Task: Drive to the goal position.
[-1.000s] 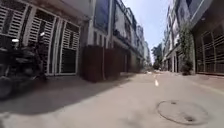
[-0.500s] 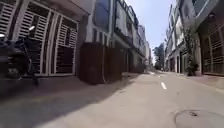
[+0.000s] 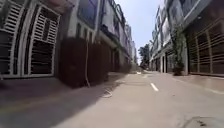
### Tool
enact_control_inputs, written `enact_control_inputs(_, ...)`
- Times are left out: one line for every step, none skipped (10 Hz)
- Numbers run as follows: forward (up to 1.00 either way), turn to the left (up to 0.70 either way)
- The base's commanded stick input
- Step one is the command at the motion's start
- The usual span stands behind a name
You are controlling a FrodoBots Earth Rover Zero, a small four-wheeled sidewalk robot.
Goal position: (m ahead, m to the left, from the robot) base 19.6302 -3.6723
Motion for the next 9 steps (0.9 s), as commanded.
enact_control_inputs(1.00, -0.40)
enact_control_inputs(1.00, -0.40)
enact_control_inputs(1.00, -0.40)
enact_control_inputs(1.00, -0.40)
enact_control_inputs(1.00, -0.40)
enact_control_inputs(1.00, -0.40)
enact_control_inputs(1.00, -0.40)
enact_control_inputs(1.00, -0.40)
enact_control_inputs(1.00, -0.32)
